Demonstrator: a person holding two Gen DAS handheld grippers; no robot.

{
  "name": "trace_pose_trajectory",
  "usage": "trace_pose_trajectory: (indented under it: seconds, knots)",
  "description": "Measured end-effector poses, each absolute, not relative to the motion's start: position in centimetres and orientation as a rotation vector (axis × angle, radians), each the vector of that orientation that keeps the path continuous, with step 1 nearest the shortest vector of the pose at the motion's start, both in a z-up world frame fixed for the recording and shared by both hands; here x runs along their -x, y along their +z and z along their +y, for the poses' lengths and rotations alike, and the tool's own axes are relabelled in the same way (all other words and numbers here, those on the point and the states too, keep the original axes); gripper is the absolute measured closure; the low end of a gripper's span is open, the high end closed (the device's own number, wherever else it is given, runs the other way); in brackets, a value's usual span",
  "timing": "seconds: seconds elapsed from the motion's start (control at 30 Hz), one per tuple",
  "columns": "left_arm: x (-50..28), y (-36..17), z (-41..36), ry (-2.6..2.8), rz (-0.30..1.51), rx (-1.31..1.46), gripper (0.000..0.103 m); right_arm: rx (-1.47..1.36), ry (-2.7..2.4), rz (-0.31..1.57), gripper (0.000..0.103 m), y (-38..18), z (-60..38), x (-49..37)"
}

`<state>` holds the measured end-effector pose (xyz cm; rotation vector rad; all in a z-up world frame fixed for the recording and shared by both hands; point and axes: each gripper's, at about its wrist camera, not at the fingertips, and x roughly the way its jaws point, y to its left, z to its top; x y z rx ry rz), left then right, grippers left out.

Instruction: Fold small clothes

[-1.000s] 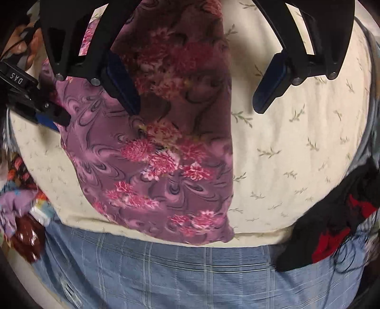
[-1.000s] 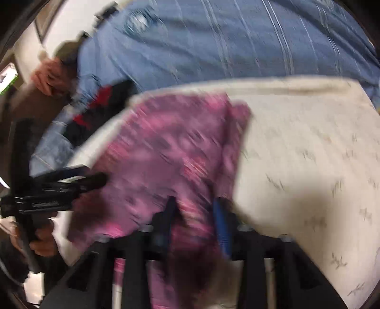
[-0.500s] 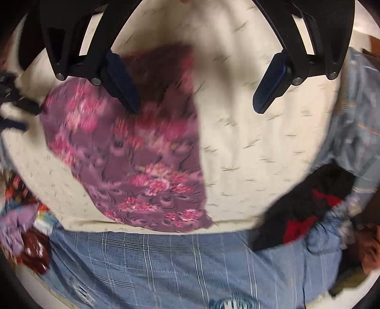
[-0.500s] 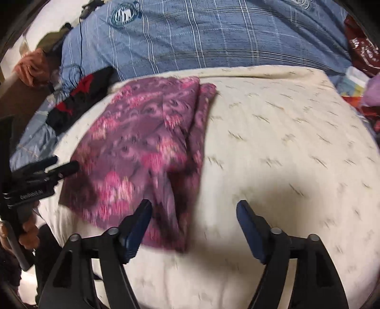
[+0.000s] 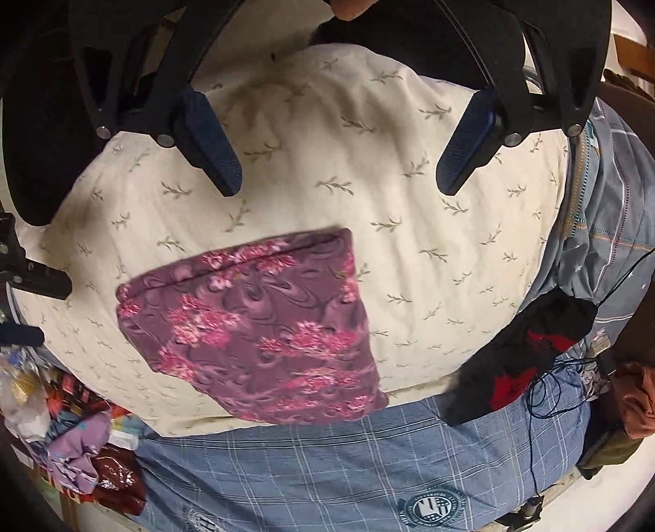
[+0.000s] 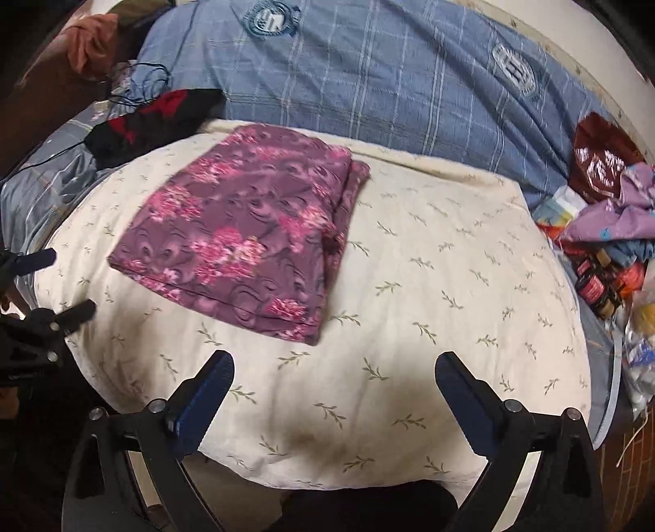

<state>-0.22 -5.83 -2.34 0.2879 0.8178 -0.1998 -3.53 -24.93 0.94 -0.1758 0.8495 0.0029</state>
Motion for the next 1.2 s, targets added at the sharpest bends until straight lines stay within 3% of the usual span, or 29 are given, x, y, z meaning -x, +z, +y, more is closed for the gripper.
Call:
trace_pose_trajectory:
  seconds: [1.2]
  knots:
    - [4.2,-0.6,-11.1,-0.362,0.785,-0.182,0.006,0.157,-0.093,0.821,0.003,1.9,-26.5,7.3]
